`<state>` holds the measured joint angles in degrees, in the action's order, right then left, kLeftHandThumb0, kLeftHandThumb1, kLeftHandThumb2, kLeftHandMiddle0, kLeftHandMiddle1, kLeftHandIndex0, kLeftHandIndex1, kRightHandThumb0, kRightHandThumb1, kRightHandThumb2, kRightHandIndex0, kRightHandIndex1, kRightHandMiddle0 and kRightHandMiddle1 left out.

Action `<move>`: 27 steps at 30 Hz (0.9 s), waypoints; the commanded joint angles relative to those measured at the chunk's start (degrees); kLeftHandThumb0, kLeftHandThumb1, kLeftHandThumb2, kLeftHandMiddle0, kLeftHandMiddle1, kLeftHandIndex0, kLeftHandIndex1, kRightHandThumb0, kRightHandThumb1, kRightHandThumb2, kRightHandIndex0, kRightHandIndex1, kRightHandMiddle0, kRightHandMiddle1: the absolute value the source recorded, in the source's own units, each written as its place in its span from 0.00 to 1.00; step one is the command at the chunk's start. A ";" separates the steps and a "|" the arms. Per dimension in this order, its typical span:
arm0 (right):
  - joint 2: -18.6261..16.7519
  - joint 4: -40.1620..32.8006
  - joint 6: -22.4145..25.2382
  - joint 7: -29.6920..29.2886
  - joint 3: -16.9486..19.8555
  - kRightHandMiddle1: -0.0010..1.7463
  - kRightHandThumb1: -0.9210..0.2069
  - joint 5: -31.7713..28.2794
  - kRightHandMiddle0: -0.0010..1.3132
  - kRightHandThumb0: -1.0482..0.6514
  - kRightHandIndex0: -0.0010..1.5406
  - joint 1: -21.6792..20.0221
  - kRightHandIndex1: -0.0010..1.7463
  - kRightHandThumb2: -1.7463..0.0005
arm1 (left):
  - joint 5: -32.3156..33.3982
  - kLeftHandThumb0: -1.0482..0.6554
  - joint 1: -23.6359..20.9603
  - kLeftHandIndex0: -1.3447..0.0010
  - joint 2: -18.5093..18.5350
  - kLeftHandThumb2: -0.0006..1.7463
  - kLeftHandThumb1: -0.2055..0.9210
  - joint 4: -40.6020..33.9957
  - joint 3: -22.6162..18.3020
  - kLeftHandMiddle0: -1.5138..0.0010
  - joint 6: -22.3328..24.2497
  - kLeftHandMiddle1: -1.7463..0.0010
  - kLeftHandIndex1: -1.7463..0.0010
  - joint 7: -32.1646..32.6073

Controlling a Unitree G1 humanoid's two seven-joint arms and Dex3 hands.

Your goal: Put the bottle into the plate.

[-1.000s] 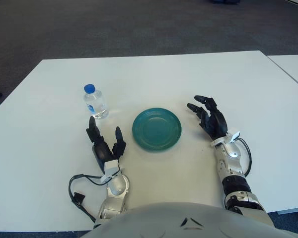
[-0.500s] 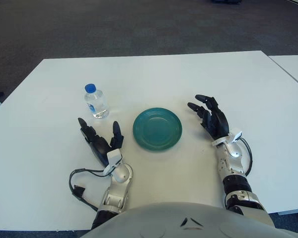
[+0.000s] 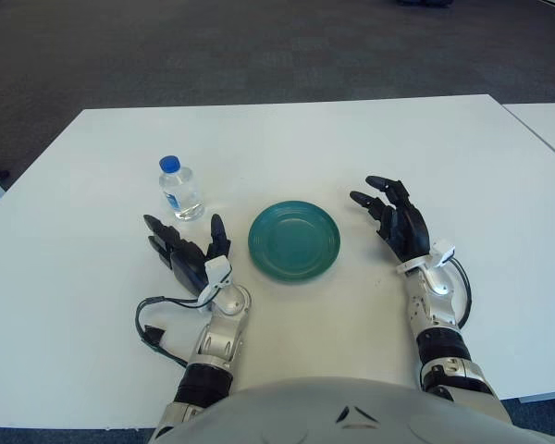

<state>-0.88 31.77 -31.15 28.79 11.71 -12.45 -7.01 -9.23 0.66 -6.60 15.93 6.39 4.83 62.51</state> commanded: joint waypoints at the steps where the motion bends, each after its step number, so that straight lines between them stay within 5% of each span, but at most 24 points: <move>1: -1.49 3.45 -0.68 0.08 0.07 0.55 0.00 -1.66 0.00 0.21 0.18 7.96 0.30 0.52 | 2.26 0.00 -2.76 1.00 -10.22 0.33 1.00 4.01 -2.27 1.00 2.22 1.00 1.00 1.24; 17: -0.87 5.61 -0.68 -0.04 0.38 0.54 0.00 -1.89 0.00 0.21 0.18 6.25 0.28 0.52 | 8.98 0.00 -7.69 1.00 -6.07 0.29 1.00 7.10 -7.15 1.00 -2.17 1.00 1.00 -9.36; 27: -0.54 7.10 -0.81 0.03 0.70 0.54 0.00 -2.00 0.00 0.21 0.19 5.17 0.27 0.52 | 9.66 0.00 -11.82 1.00 -4.02 0.24 1.00 15.47 -10.88 1.00 -7.33 1.00 1.00 -13.19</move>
<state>-0.75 32.59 -31.34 28.83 11.52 -12.71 -6.99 -0.64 -10.80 -6.66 28.46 -3.21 -2.74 50.42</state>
